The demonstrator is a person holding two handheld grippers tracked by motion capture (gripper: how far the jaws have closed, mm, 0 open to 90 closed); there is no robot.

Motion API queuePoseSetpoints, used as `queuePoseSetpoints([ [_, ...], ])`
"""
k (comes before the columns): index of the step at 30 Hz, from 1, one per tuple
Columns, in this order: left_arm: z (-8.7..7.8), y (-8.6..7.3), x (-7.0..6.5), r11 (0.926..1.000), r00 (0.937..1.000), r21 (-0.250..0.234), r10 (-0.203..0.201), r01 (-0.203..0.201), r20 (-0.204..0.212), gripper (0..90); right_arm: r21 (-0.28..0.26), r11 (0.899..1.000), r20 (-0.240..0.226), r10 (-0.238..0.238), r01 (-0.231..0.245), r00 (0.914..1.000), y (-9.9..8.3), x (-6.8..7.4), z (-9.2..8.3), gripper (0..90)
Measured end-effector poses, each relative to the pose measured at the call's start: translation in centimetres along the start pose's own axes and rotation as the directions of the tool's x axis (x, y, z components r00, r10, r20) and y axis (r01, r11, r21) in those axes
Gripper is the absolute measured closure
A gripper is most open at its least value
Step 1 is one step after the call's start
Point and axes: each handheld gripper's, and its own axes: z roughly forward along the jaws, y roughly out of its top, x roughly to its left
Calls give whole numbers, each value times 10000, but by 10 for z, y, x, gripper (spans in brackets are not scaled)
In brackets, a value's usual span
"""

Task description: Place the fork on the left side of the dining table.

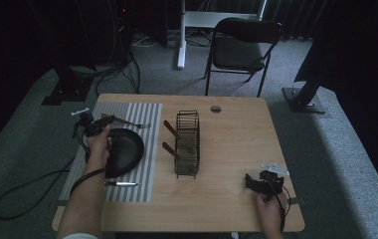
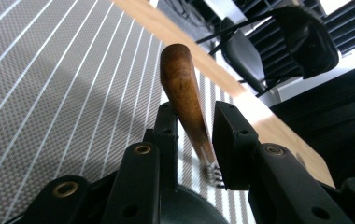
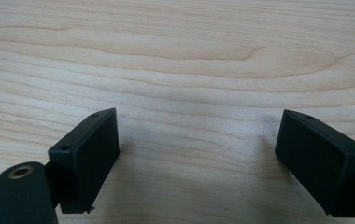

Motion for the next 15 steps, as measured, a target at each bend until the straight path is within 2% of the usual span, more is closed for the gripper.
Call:
queuePoseSetpoints([
  [2, 3, -1, 2, 9997, 9999, 240, 60, -57, -113, 686, -1, 10000, -1, -3, 3, 10000, 0, 0, 0, 133],
  [4, 4, -2, 2, 9998, 9999, 214, 61, -59, -80, 685, -1, 10000, 0, 1, -1, 10000, 0, 0, 0, 133],
  [6, 5, -1, 3, 9996, 9998, 239, -126, 129, -142, 620, 0, 10000, -1, 2, -2, 10000, 0, 0, 0, 133],
  [7, 5, -1, 3, 9996, 9998, 239, -126, 129, -142, 608, 0, 10000, -1, 2, -2, 10000, 0, 0, 0, 133],
  [8, 5, -1, 5, 9993, 9995, 216, -315, 317, -81, 608, 1, 10000, -2, 2, -2, 10000, 0, 0, 0, 133],
  [9, 5, -1, 6, 9993, 9995, 257, -282, 285, -122, 556, 0, 10000, -1, 3, -3, 10000, 0, 0, 0, 133],
  [11, 6, -1, 7, 9995, 9995, 232, -189, 195, -247, 542, 0, 10000, -1, 1, -1, 10000, 0, 0, 0, 133],
  [13, 6, -1, 7, 9993, 9993, 249, -270, 277, -248, 455, -3, 10000, 1, -4, 4, 10000, 0, 0, 0, 133],
  [15, 10, -1, 8, 9983, 9977, 495, -286, 317, -619, 419, -1, 10000, -1, 1, -1, 10000, 0, 0, 0, 133],
])
